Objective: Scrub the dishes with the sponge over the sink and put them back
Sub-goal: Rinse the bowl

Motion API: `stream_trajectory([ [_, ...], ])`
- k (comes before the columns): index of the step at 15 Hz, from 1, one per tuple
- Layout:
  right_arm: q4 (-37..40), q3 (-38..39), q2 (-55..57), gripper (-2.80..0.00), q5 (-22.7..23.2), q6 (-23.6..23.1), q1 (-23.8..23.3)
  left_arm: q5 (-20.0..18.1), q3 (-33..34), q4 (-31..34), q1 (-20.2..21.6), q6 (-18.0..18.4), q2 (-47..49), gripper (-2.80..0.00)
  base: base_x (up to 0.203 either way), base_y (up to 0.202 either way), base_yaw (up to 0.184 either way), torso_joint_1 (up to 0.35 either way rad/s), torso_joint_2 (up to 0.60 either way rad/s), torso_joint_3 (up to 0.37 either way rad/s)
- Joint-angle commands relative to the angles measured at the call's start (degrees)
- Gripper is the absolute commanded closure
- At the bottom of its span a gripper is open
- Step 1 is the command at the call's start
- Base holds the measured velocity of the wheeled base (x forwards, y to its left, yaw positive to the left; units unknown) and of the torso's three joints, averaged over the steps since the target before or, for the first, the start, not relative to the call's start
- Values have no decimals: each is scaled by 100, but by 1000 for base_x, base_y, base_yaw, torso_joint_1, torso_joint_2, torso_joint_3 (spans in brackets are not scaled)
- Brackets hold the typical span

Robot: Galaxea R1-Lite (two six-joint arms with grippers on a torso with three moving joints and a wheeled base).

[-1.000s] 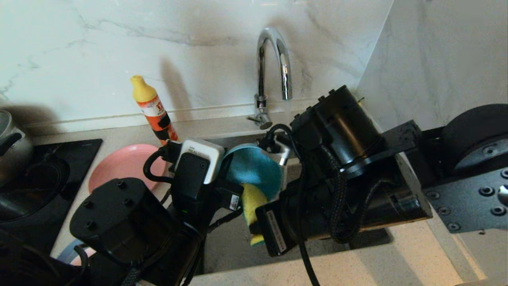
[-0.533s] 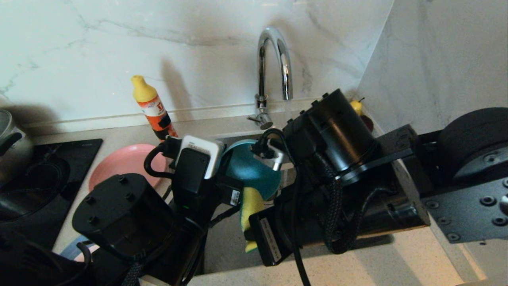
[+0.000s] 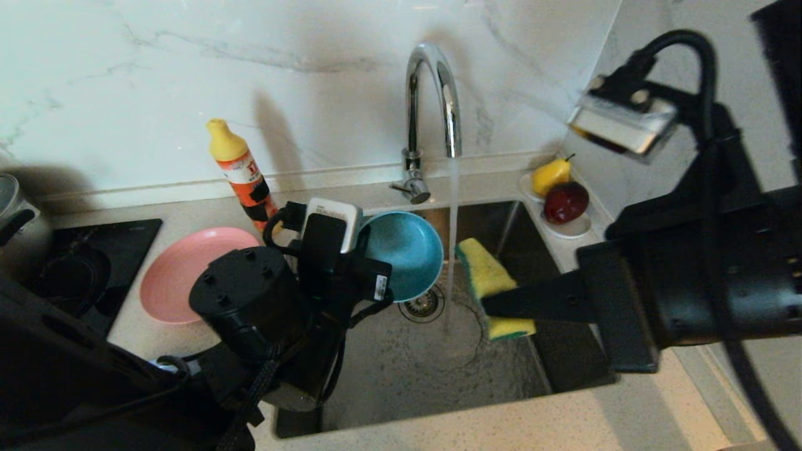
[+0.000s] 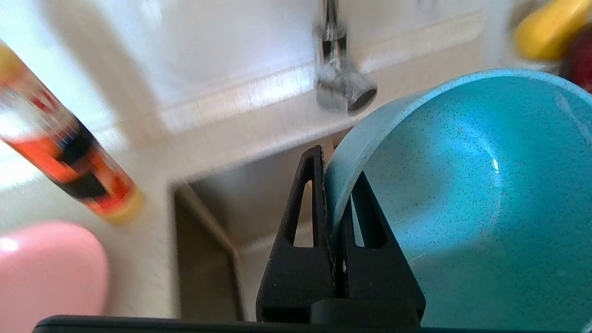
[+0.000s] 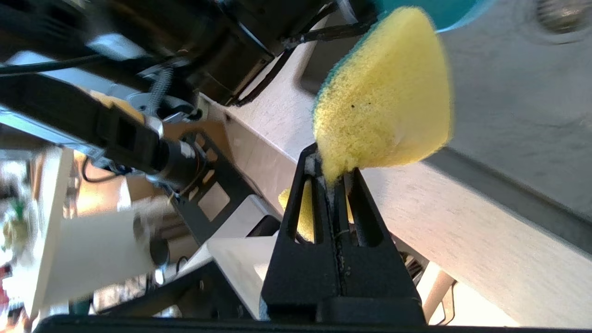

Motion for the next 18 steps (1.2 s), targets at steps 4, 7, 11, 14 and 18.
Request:
stream_trajectory([
  [4, 217, 335, -948, 0, 47, 40, -653, -32, -1178, 2912, 108, -1800, 103, 0, 0, 0, 0, 0, 0, 0],
  [7, 221, 780, -1248, 0, 63, 32, -829, -187, -2374, 4841, 118, -3114, 345, 0, 0, 0, 0, 0, 0, 0],
  [11, 230, 852, -1333, 0, 39, 26, -831, -404, -4147, 6771, 136, -4439, 1044, 0, 0, 0, 0, 0, 0, 0],
  [14, 228, 871, -1286, 0, 33, 26, -838, -432, -5013, 7365, 395, -4771, 1722, 0, 0, 0, 0, 0, 0, 0],
  [18, 202, 878, -1140, 0, 65, 17, -840, -445, -5425, 7435, 761, -5155, 2168, 0, 0, 0, 0, 0, 0, 0],
])
